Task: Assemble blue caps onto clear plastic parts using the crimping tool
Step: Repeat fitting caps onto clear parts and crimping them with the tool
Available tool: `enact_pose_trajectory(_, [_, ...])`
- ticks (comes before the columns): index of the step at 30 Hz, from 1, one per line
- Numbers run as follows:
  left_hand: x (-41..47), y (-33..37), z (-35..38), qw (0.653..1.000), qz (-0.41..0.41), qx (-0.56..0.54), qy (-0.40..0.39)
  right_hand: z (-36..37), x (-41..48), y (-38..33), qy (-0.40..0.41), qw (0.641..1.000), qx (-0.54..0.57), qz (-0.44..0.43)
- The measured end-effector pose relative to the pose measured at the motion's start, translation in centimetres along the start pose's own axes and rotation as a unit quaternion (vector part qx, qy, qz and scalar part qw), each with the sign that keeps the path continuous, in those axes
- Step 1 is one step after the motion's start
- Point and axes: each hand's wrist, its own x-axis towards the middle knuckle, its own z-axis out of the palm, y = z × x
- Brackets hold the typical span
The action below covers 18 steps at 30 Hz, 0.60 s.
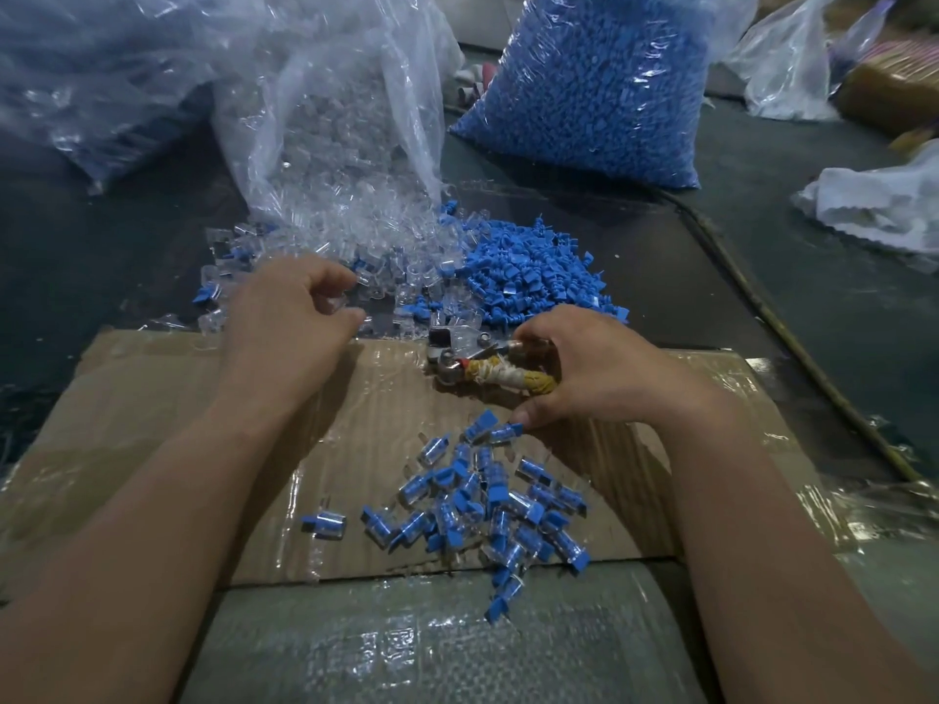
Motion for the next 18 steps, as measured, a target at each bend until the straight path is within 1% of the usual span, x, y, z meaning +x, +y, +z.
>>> enact_pose_trajectory(3, [-0.25, 0.19, 0.17, 0.998, 0.024, 0.048, -0.029, 0.04, -0.03, 0.02, -0.015, 1.0, 0.009, -0.002])
enact_pose_trajectory(6, [-0.05, 0.15, 0.11, 0.991, 0.012, 0.108, -0.074, -0.03, -0.22, 0.13, -0.024, 1.0, 0.013, -0.005])
enact_pose_trajectory(8, [0.0, 0.2, 0.17, 0.987, 0.006, 0.127, -0.099, -0.08, -0.34, 0.2, -0.03, 0.999, 0.013, -0.009])
enact_pose_trajectory(12, [0.05, -0.03, 0.27, 0.987, 0.011, 0.133, -0.092, -0.06, -0.33, 0.34, -0.036, 0.999, 0.016, -0.009])
enact_pose_trajectory(15, [0.11, -0.16, 0.28, 0.992, -0.001, 0.102, -0.073, -0.03, -0.25, 0.41, -0.032, 0.999, 0.019, -0.007])
enact_pose_trajectory(16, [0.05, -0.12, 0.32, 0.995, -0.011, 0.074, -0.063, -0.03, -0.26, 0.4, -0.031, 0.999, 0.018, -0.007])
enact_pose_trajectory(18, [-0.2, 0.27, 0.29, 0.997, -0.05, -0.017, -0.055, -0.04, -0.24, 0.41, -0.03, 0.999, 0.02, -0.007])
